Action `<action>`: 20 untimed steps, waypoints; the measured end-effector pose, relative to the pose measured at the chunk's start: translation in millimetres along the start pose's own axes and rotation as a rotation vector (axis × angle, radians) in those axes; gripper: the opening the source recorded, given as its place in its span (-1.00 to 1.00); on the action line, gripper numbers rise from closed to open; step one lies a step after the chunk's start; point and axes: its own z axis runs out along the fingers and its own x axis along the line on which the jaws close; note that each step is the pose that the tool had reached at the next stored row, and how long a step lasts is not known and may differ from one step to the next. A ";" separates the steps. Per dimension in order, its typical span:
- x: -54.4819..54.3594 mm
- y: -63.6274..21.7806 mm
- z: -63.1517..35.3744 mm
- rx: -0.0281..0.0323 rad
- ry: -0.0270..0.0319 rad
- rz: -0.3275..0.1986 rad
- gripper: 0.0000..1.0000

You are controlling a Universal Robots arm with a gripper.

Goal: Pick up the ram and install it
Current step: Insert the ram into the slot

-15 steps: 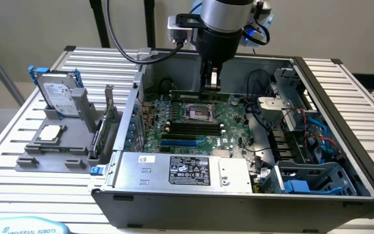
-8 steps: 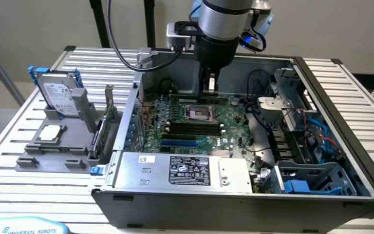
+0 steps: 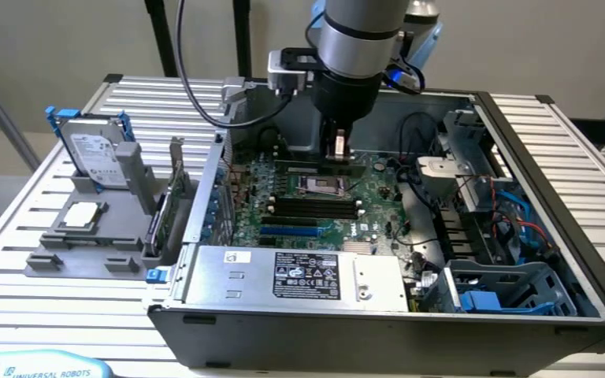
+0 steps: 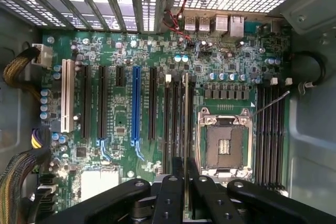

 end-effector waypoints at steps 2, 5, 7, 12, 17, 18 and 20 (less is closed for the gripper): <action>0.3 -0.1 3.6 0.0000 0.0000 0.000 -0.73; 0.9 -0.2 9.0 0.0000 0.0000 0.000 -0.73; 1.2 -0.4 12.6 -0.0001 0.0000 -0.001 -0.73; 2.2 -0.8 21.7 -0.0003 0.0003 -0.004 -0.73; 3.0 -1.2 30.7 -0.0006 0.0009 -0.006 -0.73; 3.2 -1.3 32.5 -0.0007 0.0011 -0.007 -0.73; 3.6 -1.5 36.1 -0.0007 0.0013 -0.008 -0.73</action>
